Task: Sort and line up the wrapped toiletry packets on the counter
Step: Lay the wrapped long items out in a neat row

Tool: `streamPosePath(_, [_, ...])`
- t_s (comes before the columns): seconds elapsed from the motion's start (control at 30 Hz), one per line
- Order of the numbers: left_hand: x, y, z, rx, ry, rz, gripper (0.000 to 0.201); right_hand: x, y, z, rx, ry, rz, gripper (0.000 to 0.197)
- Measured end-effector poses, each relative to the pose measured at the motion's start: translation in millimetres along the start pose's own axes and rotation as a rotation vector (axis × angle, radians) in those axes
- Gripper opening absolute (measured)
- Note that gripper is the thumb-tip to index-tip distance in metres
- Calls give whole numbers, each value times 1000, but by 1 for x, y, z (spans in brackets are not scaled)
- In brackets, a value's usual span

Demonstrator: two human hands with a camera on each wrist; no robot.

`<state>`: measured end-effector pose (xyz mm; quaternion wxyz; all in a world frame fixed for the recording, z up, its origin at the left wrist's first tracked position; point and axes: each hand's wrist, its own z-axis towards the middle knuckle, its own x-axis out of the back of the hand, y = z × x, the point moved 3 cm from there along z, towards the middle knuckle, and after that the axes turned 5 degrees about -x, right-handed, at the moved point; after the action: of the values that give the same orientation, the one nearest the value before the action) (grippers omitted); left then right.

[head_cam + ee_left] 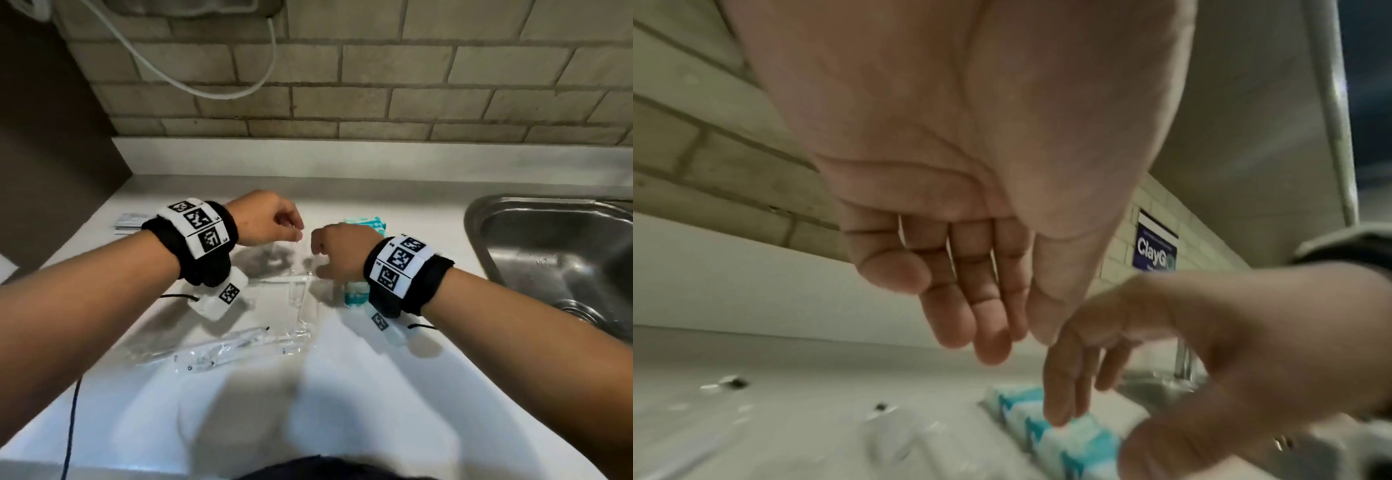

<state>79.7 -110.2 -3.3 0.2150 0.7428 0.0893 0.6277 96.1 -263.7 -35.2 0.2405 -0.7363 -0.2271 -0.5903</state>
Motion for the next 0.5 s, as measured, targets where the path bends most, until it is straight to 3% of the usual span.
streamPosePath(0.1, [-6, -17, -42, 27, -113, 131, 10, -7, -33, 15, 67, 3, 0, 33])
streamPosePath(0.3, [-45, -38, -97, 85, -345, 295, 48, -35, -66, 35, 90, -160, -93, 28])
streamPosePath(0.4, [-59, -54, -108, 81, -399, 388, 56, -39, -73, 37, 62, -132, -52, 26])
streamPosePath(0.5, [-66, -63, -114, 57, -356, 371, 50, -40, -75, 39, 5, -174, -59, 26])
